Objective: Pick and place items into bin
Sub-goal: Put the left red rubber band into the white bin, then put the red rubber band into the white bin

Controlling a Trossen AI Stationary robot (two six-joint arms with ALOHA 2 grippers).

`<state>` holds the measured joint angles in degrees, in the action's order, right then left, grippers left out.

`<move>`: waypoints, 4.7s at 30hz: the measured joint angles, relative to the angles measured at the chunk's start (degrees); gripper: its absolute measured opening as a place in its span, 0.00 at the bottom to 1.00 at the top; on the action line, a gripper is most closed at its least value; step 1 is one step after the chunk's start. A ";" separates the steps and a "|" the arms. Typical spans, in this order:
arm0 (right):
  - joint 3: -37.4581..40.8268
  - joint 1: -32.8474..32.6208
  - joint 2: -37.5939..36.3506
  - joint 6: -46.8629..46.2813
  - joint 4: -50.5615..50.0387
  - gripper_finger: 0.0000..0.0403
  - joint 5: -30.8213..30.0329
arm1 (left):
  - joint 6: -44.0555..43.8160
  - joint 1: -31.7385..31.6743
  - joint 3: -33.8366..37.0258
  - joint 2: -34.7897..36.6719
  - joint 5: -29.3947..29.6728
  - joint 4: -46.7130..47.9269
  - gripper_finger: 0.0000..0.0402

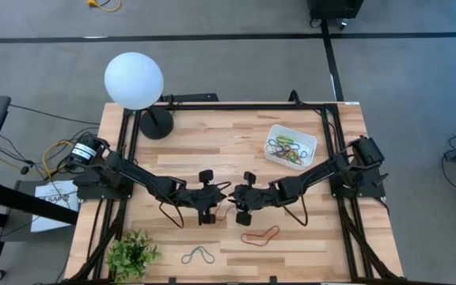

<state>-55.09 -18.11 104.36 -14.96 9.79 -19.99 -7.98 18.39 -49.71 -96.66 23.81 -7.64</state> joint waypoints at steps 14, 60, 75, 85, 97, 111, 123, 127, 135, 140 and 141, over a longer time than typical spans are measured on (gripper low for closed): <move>0.00 0.00 0.00 0.39 -0.06 0.19 0.01 | 2.24 0.00 -0.02 0.00 -2.56 -4.78 0.00; -0.13 -0.23 -2.01 1.44 -25.30 0.00 -70.23 | -1.56 -0.05 -0.02 0.00 0.85 -1.68 0.12; 1.47 21.37 -4.63 -41.35 -64.46 0.00 -33.27 | -1.80 -0.04 -0.04 0.00 0.72 2.73 0.12; 8.12 25.32 -4.63 -53.72 -61.86 0.05 -29.24 | -1.85 -0.04 -0.04 0.00 0.74 1.73 0.12; 8.24 23.77 -4.63 -53.58 -61.51 0.26 -29.18 | -1.83 -0.04 -0.04 0.00 0.85 1.68 0.12; -3.46 16.43 -9.07 -51.22 -71.91 0.29 -34.08 | -1.80 -0.17 -0.04 0.00 0.98 1.61 0.12; -11.91 -0.41 -17.67 -34.25 -63.68 0.29 -7.83 | -1.78 -0.17 -0.04 0.00 0.97 1.66 0.12; -11.91 -7.93 -15.25 -32.94 -57.87 0.29 -2.37 | -1.78 -0.17 -0.04 0.00 0.94 1.67 0.12; -11.91 -20.46 -3.46 -23.19 -51.03 0.29 -0.30 | -2.06 -0.17 -0.04 0.00 0.92 1.61 0.12; -11.89 -23.24 2.19 -22.58 -52.16 0.29 0.01 | -2.24 -0.17 -0.04 0.00 0.90 0.19 0.12; -11.87 -23.12 2.88 -22.67 -52.36 0.29 0.49 | -2.24 -0.17 -0.04 0.00 0.90 0.01 0.12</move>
<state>-66.96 -41.23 107.24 -37.64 -42.57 -19.50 -10.22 18.22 -49.76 -96.66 24.71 -7.63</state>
